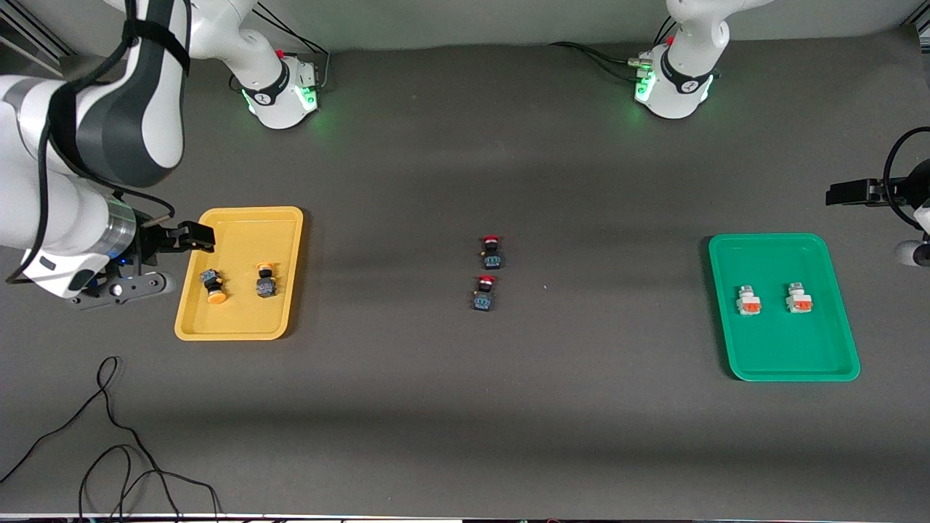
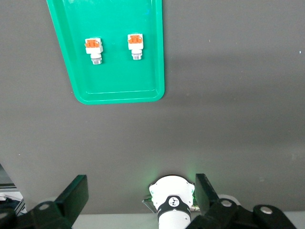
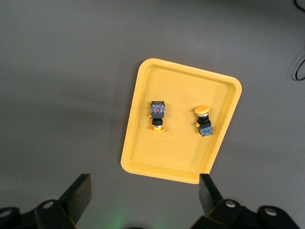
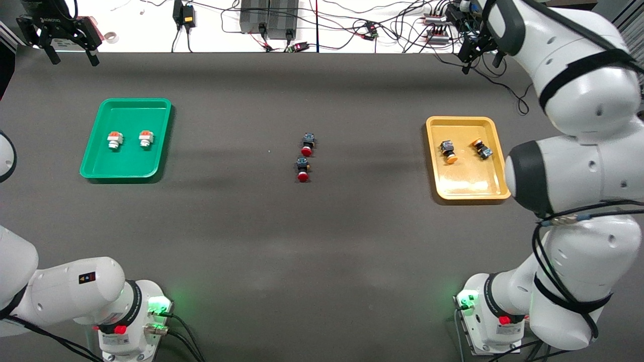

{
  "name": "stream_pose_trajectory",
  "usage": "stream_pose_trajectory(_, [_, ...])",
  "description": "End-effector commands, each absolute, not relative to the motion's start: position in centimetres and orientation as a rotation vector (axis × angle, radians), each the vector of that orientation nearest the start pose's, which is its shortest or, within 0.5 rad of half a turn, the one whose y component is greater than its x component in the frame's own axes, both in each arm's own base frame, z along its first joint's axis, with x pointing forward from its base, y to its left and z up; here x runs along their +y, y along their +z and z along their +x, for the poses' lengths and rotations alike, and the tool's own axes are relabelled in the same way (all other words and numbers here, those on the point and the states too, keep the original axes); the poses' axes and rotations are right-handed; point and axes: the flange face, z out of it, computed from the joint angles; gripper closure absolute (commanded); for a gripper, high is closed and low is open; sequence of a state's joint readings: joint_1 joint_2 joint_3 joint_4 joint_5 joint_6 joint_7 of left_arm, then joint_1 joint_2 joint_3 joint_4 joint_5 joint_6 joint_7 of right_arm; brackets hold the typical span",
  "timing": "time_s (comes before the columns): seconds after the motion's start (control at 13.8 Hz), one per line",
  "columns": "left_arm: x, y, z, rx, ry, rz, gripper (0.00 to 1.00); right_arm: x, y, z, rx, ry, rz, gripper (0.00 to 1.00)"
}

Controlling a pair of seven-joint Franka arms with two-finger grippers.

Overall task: Place green and yellow buttons in trays
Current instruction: 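Open both grippers and lift them away from the trays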

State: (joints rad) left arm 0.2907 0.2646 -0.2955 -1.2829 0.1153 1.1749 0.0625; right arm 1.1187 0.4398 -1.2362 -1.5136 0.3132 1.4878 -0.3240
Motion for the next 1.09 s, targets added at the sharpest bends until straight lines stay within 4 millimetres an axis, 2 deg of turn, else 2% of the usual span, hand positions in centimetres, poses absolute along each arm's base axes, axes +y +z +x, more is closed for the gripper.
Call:
stream_pose_trajectory(0.0, [2.4,59.1,58.0,0.104,0.556,-3.065,0.0,7.6,55.2,58.2,-0.255,0.293,-3.165,0.0])
stream_pose_trajectory(0.07, [0.8,58.9,58.0,0.135,0.551,-3.046,0.0,7.5,55.5,57.9,-0.242,0.292,-3.16,0.0])
stream_pose_trajectory(0.29, [-1.3,59.1,58.0,0.132,0.538,-2.996,0.0,6.5,55.9,56.7,-0.207,0.305,-3.172,0.0])
stream_pose_trajectory(0.51, [-3.6,59.7,58.0,0.18,0.453,-2.981,0.0,5.3,56.7,55.4,-0.18,0.286,-3.168,0.0])
stream_pose_trajectory(0.8, [-4.2,58.5,56.1,0.274,0.253,-3.008,0.0,2.3,57.5,54.8,-0.113,0.266,-3.148,0.0])
stream_pose_trajectory(0.94, [-4.6,58.2,55.9,0.297,0.184,-3.02,0.0,0.5,58.0,54.5,-0.063,0.254,-3.144,0.0])
stream_pose_trajectory(1.02, [-5.6,58.3,56.0,0.32,0.158,-3.034,0.0,-0.3,58.2,54.3,-0.041,0.247,-3.143,0.0])
